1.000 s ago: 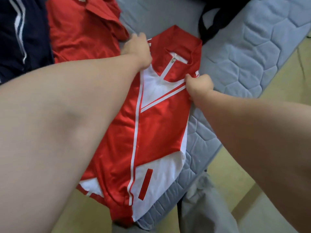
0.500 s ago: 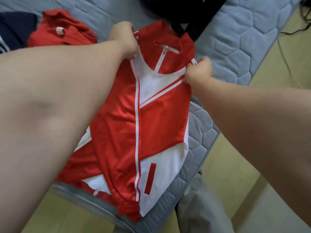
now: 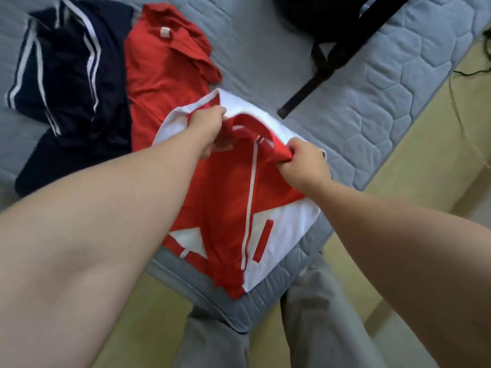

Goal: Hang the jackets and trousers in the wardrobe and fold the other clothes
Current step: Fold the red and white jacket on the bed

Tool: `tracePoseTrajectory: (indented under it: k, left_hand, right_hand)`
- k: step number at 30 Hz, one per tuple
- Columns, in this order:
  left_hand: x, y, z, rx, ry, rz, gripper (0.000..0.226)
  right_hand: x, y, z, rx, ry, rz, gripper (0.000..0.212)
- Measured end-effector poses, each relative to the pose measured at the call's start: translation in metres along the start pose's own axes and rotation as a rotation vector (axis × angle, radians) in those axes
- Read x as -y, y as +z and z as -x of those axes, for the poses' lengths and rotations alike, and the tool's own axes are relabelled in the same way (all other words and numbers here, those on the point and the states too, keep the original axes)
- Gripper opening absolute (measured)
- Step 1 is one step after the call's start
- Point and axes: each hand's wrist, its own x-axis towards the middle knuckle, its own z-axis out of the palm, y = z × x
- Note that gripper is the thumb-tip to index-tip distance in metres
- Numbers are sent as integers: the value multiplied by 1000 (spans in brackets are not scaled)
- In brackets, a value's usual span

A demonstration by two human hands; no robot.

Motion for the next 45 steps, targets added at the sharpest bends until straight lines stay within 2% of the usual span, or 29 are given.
tracePoseTrajectory:
  k: [2,5,9,14,17,21,26,31,33,35,37,39,42,45]
  left_hand:
    - [34,-25,8,-19,12,-36,6]
    - [86,-58,9,-47,65,-211,29]
    - [148,-96,13,-141,131,-236,33]
    - [207,-141,11,-191,141,-338,28]
    - [231,-157,11,-204,215,-432,20]
    - [255,-163,8,-156,327,-633,39]
    - [274,-160,16,-81,431,-828,67]
    - [274,-158,24,-73,390,-895,73]
    - [265,-155,26,-96,367,-934,65]
    - [248,-149,27,-187,401,-1008,51]
    - [224,-140,26,-278,458,-1050,42]
    - [196,-129,21,-293,492,-1049,43]
    - [147,-110,4,-270,528,-1080,49]
    - [101,-93,-20,-243,599,-1189,53]
  right_hand:
    - [8,23,29,90,-159,201,24]
    - [16,65,69,213,-365,509,20]
    - [37,118,111,326,-502,687,19]
    - [62,173,145,380,-500,803,21]
    - [67,196,154,406,-474,852,24]
    - [67,215,158,485,-449,955,36]
    - [62,225,159,604,-335,936,51]
    - [59,215,149,633,-290,787,44]
    - [58,201,139,552,-273,630,37]
    - [53,182,125,367,-219,479,33]
    - [46,159,105,193,-102,390,34]
    - [34,133,80,91,38,362,37]
    - [11,96,43,55,245,392,41]
    - [-13,70,14,175,371,393,49]
